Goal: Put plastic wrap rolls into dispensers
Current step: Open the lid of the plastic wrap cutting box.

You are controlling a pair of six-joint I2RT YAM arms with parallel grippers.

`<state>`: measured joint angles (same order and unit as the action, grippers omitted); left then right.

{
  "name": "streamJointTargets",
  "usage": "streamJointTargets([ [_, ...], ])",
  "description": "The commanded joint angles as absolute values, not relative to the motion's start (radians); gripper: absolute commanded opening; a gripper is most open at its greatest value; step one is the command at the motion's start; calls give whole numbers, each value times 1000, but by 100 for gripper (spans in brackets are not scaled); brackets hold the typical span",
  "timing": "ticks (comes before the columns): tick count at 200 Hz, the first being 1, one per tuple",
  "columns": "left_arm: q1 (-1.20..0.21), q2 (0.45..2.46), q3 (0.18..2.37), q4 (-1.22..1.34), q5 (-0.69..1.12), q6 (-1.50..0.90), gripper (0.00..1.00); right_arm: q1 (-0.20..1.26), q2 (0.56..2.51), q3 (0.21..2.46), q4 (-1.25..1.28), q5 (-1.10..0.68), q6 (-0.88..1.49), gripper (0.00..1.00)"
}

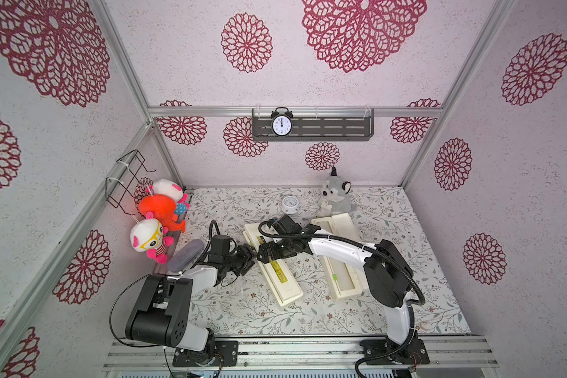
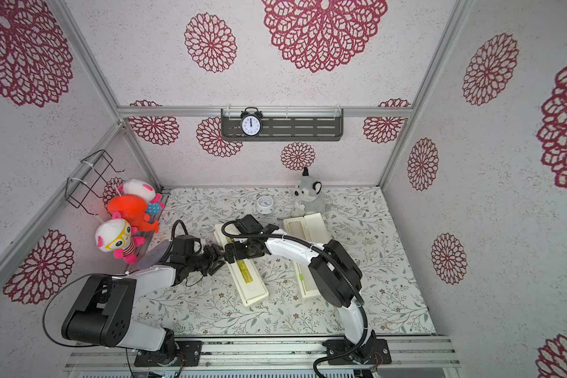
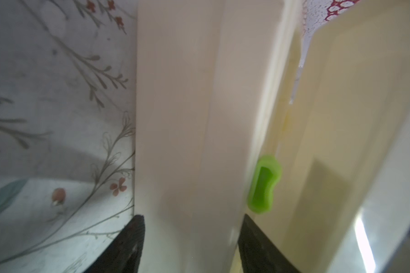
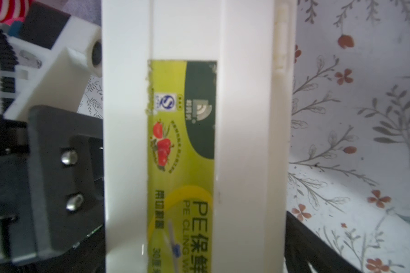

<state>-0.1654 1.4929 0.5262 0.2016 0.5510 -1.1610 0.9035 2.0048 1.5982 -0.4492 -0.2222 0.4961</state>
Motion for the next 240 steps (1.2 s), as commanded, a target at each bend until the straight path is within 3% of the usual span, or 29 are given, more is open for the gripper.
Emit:
streamJointTargets([
  [1, -184, 1499, 560, 284, 564, -1179, 66, 953, 1962, 1672, -562, -166, 420, 99],
  [22, -184, 1500, 572, 264, 561, -1171, 66, 971, 1976, 1720, -661, -65, 373, 99],
  [92, -184, 1523, 578, 245, 550, -1155, 65, 966, 1964, 1720, -779, 31, 310, 94],
  [127, -189, 1534, 574, 242, 540, -1148, 65, 891, 1876, 1591, -619, -197, 361, 88],
  [150, -189, 1560, 579, 265, 551, -1147, 64, 827, 1806, 1462, -440, -425, 436, 87],
  [172, -189, 1589, 593, 277, 557, -1145, 63, 788, 1761, 1393, -348, -534, 485, 88],
  [240, -183, 1626, 621, 245, 555, -1111, 58, 660, 1676, 1294, -404, -438, 458, 92],
])
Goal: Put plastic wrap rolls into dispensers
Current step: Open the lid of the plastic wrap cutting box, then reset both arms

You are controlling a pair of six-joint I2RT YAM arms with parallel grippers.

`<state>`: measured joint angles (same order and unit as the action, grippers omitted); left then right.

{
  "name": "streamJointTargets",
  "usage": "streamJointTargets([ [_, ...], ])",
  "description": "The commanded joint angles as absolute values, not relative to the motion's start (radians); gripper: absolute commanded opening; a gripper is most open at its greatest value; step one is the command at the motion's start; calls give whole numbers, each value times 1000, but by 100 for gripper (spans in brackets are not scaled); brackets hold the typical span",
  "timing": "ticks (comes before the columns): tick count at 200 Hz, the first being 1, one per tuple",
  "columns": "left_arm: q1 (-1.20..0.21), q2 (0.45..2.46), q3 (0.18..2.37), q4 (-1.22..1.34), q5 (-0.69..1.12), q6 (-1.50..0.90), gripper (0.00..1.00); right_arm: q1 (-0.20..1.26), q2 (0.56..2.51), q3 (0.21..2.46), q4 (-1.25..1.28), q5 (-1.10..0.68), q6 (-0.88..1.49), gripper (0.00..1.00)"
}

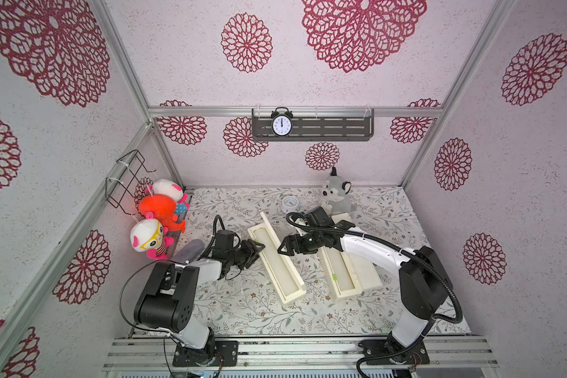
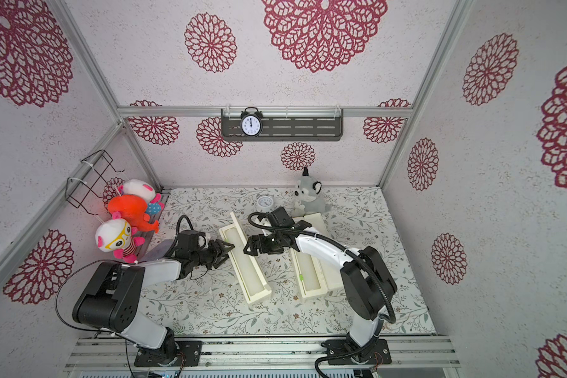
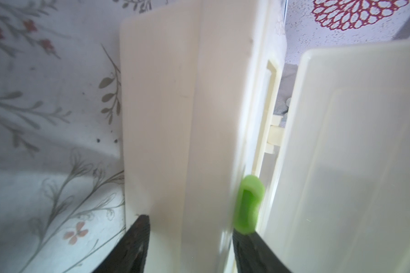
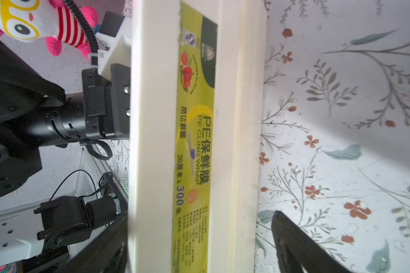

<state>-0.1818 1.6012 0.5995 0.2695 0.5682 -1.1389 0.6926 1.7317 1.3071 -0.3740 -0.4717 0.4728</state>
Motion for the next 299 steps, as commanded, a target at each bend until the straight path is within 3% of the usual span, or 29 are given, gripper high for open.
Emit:
streamJointTargets([
  [1, -183, 1627, 622, 243, 555, -1110, 58, 659, 1675, 1293, -406, -438, 458, 92],
  [89, -119, 1643, 741, 37, 555, -952, 58, 602, 1542, 1226, -465, -238, 404, 94],
  [140, -117, 1682, 920, -135, 551, -819, 59, 474, 1363, 1090, -391, 60, 318, 98],
  [175, -112, 1572, 965, -281, 394, -693, 67, 405, 1205, 844, -116, 238, 169, 98],
  [191, -111, 1503, 963, -304, 273, -621, 78, 374, 1160, 741, 6, 297, 106, 98],
  [223, -111, 1344, 878, -183, 50, -476, 91, 300, 1135, 589, 217, 298, 37, 98],
  [277, -75, 1226, 657, 129, -223, -273, 96, 217, 1182, 420, 522, 242, 13, 98],
  [299, -3, 1208, 583, 221, -216, -238, 98, 206, 1207, 420, 540, 241, 7, 98],
])
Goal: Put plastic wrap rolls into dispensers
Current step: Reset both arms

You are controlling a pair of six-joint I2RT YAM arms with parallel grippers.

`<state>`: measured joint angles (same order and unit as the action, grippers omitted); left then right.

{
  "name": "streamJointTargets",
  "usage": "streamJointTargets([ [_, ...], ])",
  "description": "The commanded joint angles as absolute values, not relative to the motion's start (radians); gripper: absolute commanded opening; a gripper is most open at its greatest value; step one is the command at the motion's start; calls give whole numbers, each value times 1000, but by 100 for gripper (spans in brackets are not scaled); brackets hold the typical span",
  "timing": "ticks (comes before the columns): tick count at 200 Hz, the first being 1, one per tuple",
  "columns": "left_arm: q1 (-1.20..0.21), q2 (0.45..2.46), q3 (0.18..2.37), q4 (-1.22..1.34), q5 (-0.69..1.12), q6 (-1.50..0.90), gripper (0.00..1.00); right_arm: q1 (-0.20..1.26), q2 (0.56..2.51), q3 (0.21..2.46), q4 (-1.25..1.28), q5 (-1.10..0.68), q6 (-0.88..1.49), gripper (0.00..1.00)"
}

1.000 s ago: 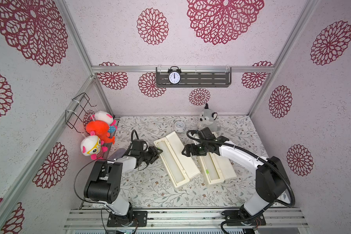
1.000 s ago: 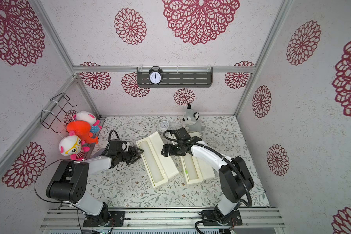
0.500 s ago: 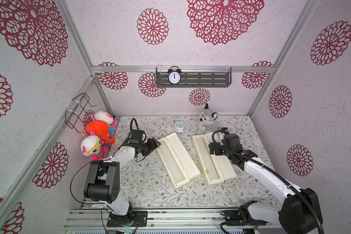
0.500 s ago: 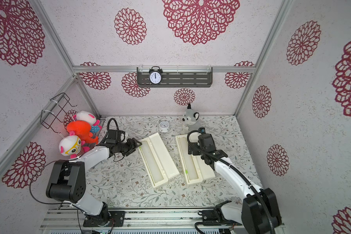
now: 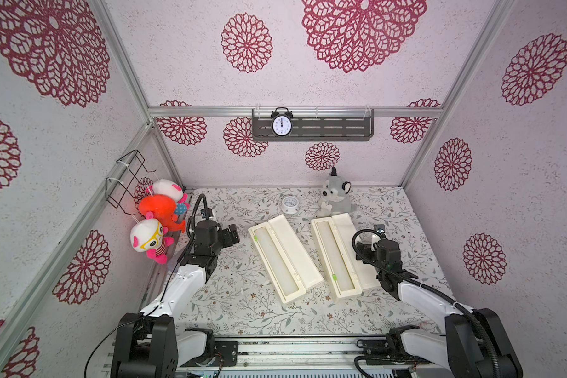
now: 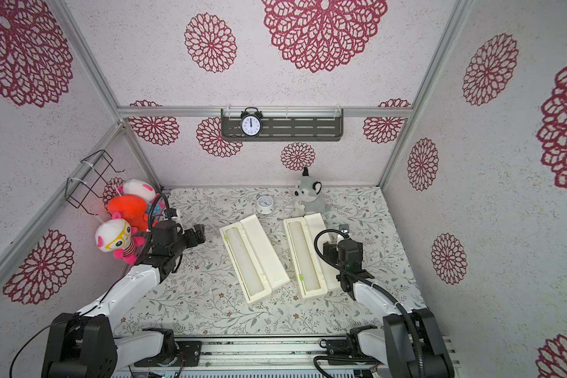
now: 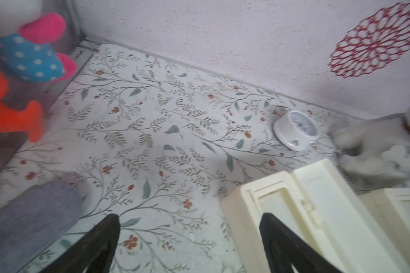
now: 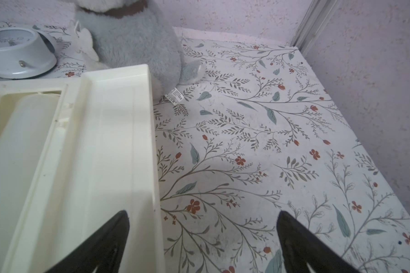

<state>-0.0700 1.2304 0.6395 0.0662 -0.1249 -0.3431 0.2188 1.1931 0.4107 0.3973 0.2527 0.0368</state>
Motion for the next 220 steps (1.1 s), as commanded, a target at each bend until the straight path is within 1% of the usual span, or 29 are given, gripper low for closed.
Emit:
streamJointTargets([
  [1, 3, 1207, 583, 218, -211, -240, 98, 205, 1207, 420, 540, 239, 7, 99],
  [7, 25, 1200, 575, 232, -187, -241, 98, 203, 1208, 418, 547, 232, 7, 98],
  [22, 45, 1198, 525, 315, -207, -158, 99, 187, 1211, 405, 592, 217, 9, 98],
  [39, 71, 1208, 473, 381, -203, -126, 100, 153, 1231, 397, 616, 187, 16, 98],
  [53, 78, 1235, 390, 544, -199, -105, 100, 125, 1246, 388, 625, 189, 27, 98],
  [66, 90, 1287, 318, 782, -181, -109, 100, 94, 1252, 366, 654, 186, 47, 98],
  [79, 108, 1315, 280, 916, -156, -117, 99, 65, 1249, 343, 686, 177, 65, 99],
  [98, 140, 1424, 276, 1010, -129, -139, 99, 32, 1243, 309, 756, 175, 63, 98],
  [116, 144, 1611, 246, 1310, -157, -143, 98, 3, 1249, 290, 810, 177, 50, 98],
  [121, 147, 1601, 247, 1281, -153, -150, 98, -3, 1250, 285, 822, 170, 47, 98],
  [131, 150, 1526, 272, 1118, -162, -163, 98, -18, 1257, 261, 881, 153, 41, 98],
  [139, 152, 1510, 312, 1010, -174, -175, 98, -28, 1276, 235, 959, 141, 40, 98],
  [146, 152, 1535, 337, 1007, -185, -170, 98, -37, 1304, 214, 1034, 130, 45, 98],
  [154, 151, 1556, 359, 1006, -191, -166, 98, -48, 1312, 214, 1041, 113, 55, 98],
  [168, 148, 1536, 408, 869, -205, -189, 98, -65, 1345, 220, 1074, 71, 76, 99],
  [182, 144, 1543, 403, 895, -207, -179, 98, -65, 1432, 191, 1222, 68, 84, 99],
  [195, 144, 1549, 397, 919, -212, -173, 98, -49, 1548, 176, 1379, 108, 85, 99],
  [198, 144, 1546, 399, 910, -212, -175, 98, -42, 1551, 179, 1362, 108, 75, 99],
  [206, 144, 1543, 402, 897, -213, -175, 98, -23, 1508, 220, 1214, 157, 66, 99],
  [215, 142, 1548, 402, 906, -214, -174, 98, -10, 1539, 242, 1233, 184, 62, 99],
  [220, 142, 1552, 404, 908, -214, -173, 98, 4, 1530, 252, 1196, 209, 52, 99],
])
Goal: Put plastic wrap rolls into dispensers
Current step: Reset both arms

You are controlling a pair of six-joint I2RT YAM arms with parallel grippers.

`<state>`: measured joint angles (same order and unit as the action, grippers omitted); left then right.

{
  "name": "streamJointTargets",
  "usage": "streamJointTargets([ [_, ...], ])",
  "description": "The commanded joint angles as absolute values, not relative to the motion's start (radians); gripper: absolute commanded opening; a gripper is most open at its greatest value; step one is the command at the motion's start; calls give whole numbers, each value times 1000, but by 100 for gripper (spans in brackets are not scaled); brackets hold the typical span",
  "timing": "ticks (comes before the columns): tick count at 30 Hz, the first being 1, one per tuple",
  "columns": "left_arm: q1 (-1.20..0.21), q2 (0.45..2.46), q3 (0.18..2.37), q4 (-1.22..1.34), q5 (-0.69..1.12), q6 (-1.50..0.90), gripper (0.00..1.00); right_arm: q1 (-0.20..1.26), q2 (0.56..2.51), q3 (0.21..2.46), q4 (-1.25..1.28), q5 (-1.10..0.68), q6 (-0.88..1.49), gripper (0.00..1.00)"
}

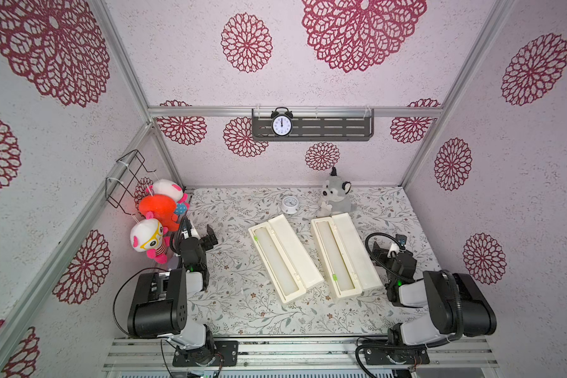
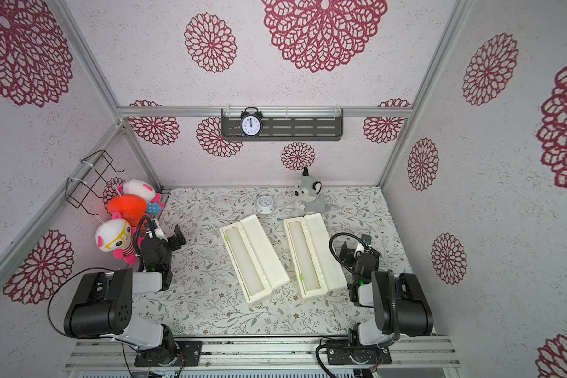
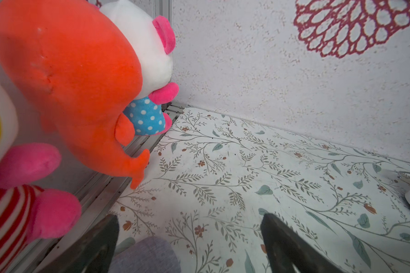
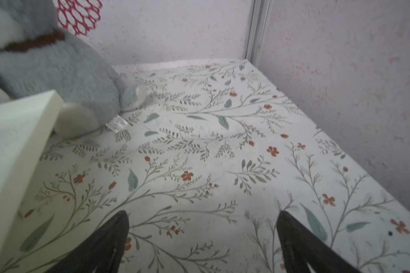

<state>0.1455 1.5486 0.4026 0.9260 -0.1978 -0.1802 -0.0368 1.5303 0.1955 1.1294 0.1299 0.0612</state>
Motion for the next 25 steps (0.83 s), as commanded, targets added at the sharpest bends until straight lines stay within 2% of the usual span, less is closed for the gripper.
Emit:
streamJointTargets([
  [1, 142, 1552, 405, 909, -213, -172, 98, 6, 1526, 254, 1184, 212, 52, 99],
  [25, 132, 1548, 409, 895, -225, -164, 98, 28, 1532, 258, 1186, 241, 29, 99],
])
